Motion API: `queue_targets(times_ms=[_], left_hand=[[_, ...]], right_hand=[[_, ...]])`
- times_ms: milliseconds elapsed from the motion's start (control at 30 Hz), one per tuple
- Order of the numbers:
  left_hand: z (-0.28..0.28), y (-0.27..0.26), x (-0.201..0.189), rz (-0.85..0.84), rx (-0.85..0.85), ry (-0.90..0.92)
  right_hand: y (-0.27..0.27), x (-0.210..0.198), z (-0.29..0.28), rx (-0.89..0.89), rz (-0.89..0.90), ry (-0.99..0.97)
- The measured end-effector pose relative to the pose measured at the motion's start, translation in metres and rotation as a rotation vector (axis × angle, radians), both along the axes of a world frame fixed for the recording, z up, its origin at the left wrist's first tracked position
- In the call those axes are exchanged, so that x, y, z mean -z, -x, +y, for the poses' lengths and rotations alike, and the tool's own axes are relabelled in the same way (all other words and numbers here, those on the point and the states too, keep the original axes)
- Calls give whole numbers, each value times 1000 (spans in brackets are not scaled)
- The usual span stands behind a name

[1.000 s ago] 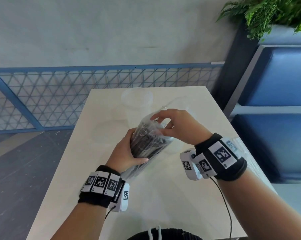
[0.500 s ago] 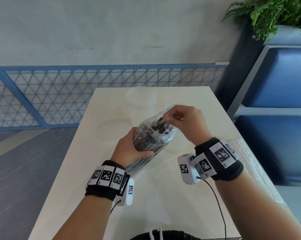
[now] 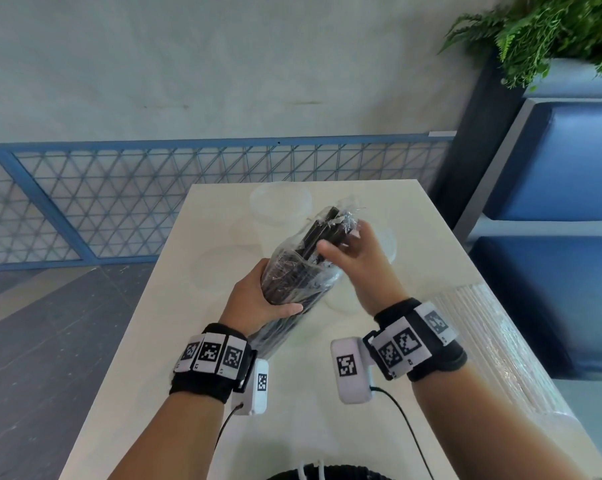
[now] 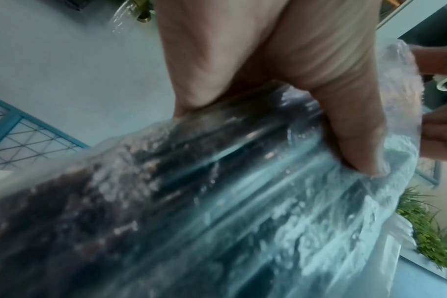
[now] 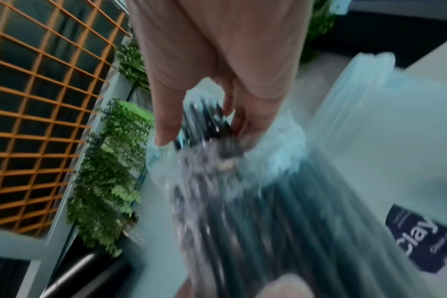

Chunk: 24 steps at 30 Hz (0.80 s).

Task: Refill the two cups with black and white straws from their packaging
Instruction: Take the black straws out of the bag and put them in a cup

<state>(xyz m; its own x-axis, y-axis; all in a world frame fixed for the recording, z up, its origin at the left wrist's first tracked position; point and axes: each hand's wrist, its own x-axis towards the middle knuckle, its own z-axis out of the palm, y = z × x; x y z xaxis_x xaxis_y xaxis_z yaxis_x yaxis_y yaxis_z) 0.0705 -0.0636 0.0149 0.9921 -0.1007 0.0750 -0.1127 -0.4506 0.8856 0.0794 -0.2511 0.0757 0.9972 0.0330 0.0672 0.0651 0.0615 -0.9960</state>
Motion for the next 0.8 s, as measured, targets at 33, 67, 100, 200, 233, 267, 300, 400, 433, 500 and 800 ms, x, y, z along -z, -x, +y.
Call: queue_targets(times_ms=[33,67,100,200,233,267,300,400,433,500,800], left_hand=[[-1,0,0,6,12,8],[-2,-1,0,10,24,12],[-2,-1,0,11,35,12],[0,-5,1,19,39,7],[2,-6,2,23,35,10],[3,-8,2,29,30,17],[4,-9,3,36,24,26],[9,-11,7,48,12,41],[10,-12,8,49,13,49],[11,-14,9,54,14,64],[7,-26,3,108,27,166]], right_hand=[[-1,5,6,-23,13,-39],[-4,8,9,-29,13,-50],[-8,8,12,-36,12,-49],[-14,3,19,-63,25,-33],[-15,1,21,-59,23,-46],[-16,-1,22,-44,9,-53],[-17,-3,22,-18,-10,-52],[-27,-14,18,57,-48,-71],[-31,-19,16,78,-40,-127],[-39,-27,14,130,-5,-276],[-47,-7,19,-347,-36,-195]])
